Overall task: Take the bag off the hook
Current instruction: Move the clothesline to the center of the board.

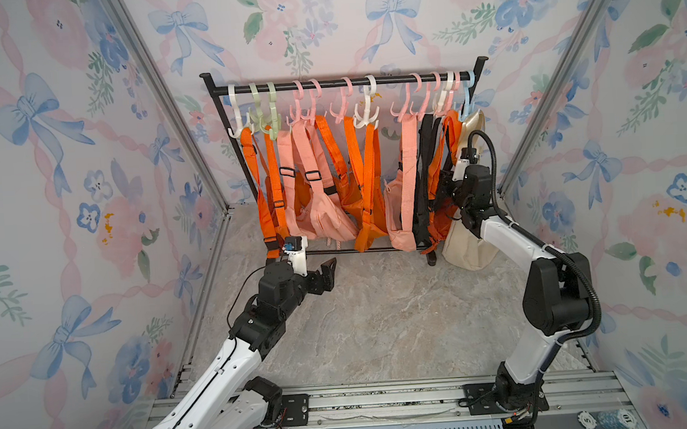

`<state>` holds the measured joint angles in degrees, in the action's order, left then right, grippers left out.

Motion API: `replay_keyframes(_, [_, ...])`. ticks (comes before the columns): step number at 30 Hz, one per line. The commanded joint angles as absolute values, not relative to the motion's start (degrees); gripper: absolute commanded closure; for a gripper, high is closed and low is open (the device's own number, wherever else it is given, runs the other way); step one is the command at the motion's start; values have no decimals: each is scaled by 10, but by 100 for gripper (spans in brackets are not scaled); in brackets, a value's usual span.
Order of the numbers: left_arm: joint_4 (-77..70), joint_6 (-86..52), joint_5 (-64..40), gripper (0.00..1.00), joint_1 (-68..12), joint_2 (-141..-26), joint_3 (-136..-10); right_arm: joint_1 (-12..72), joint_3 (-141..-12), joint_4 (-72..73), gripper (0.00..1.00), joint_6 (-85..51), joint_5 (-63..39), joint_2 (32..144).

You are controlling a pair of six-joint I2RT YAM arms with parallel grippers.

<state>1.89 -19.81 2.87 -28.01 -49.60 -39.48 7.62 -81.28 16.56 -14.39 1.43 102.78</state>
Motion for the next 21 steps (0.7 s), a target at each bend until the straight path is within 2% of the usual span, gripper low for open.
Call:
replay_keyframes(1, [-12, -204, 48, 8, -286, -511, -415, 54, -801, 165, 97, -236, -5, 1006])
replay_keyframes(6, [-20, -204, 46, 8, -288, -536, -436, 54, -801, 152, 86, -232, -19, 1001])
replay_keyframes(17, [19, -179, 39, 7, -289, -564, -516, 52, -772, 132, 37, -252, -36, 936])
replay_keyframes(21, [26, -172, 38, 8, -290, -568, -542, 51, -748, 114, 27, -253, -47, 894])
